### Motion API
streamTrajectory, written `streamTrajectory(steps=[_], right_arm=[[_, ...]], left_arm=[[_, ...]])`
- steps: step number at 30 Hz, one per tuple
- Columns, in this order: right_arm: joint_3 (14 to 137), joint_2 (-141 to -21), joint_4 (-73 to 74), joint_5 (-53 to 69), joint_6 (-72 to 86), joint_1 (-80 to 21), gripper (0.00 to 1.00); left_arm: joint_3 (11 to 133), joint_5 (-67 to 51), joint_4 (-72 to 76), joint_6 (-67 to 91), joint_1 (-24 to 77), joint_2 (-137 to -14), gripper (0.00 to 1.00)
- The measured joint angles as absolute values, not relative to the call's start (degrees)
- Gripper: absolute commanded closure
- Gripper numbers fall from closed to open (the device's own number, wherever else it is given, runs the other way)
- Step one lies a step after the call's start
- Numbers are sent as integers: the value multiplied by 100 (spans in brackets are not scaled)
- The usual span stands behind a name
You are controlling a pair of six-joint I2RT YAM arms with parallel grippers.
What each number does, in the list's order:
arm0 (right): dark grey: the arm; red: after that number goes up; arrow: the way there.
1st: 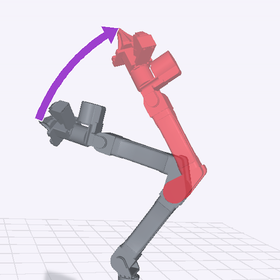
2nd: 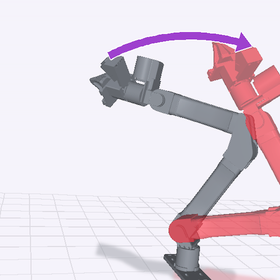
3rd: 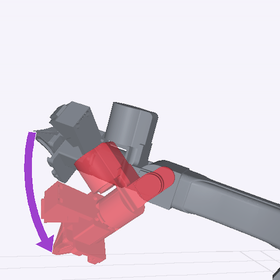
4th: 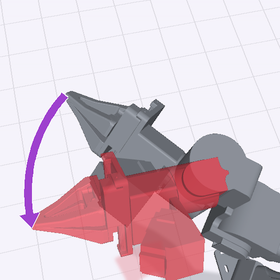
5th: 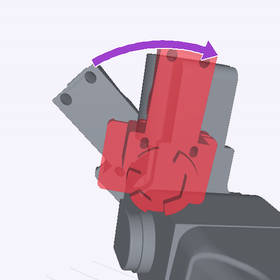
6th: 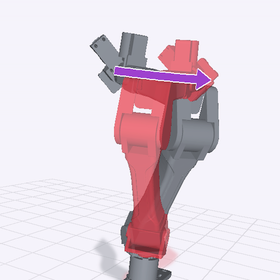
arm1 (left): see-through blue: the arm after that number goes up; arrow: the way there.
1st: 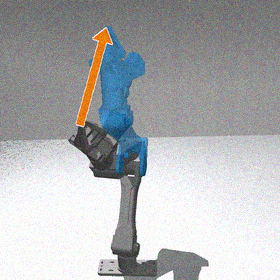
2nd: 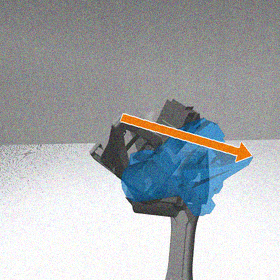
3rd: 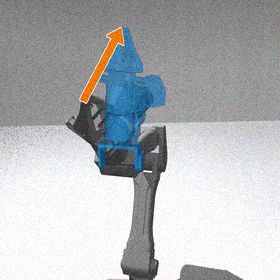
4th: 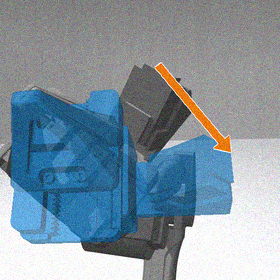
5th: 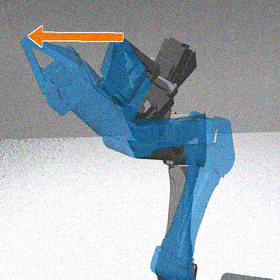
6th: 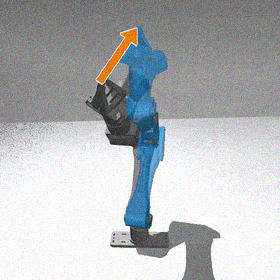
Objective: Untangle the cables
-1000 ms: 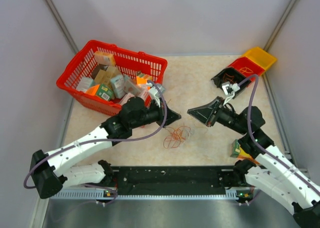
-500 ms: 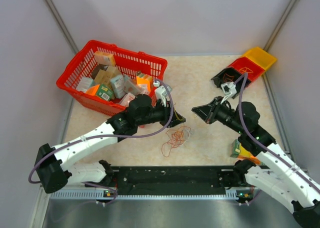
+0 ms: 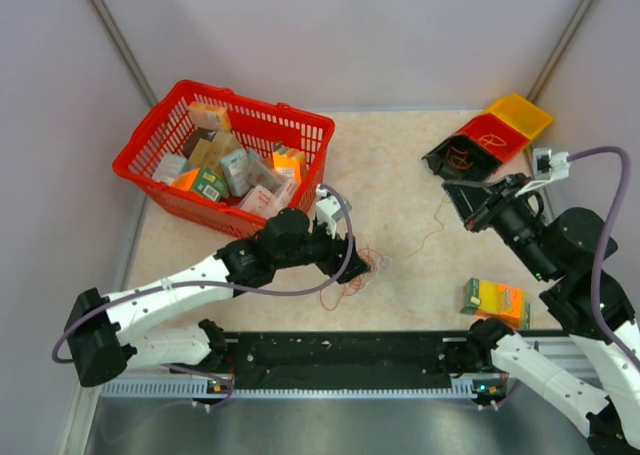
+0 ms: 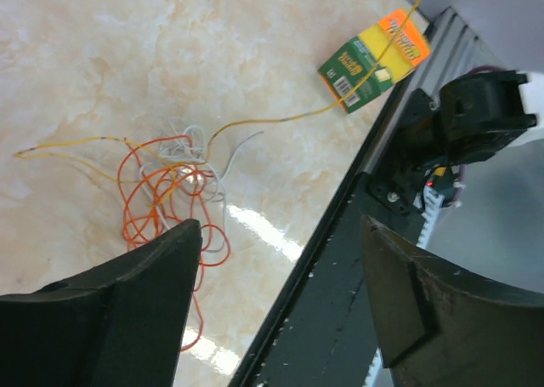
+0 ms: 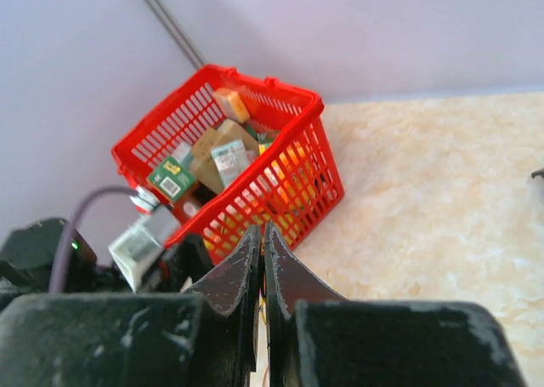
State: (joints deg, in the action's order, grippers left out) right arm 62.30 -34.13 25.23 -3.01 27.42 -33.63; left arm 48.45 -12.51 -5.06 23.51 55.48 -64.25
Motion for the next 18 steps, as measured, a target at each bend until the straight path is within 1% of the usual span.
streamTrajectory(steps=[1,5,10,11,13,14,18], right_arm=[[6329,-3411,2561,-362,2714,-3363,100],[6619,-3459,2738,-521,2676,-3363,100],[7264,-3699,2893,-644,2652,-3363,100],[7467,-3763,2926,-659,2641,-3363,100],[7948,-3889,2976,-703,2591,-3363,100],[8208,-3955,2993,-718,2556,-3363,100],[9356,-4163,2965,-843,2311,-3363,100]], left_arm=[[4792,-1181,-510,2294,5592,-6460,2],[4731,-845,-506,2209,5638,-7019,1],[4825,-698,-652,2152,5638,-8195,11],[4831,-698,-648,2150,5638,-8388,16],[4831,-659,-607,2154,5638,-8718,32],[4831,-626,-567,2165,5638,-8873,44],[4834,-244,-530,2215,5642,-9395,66]])
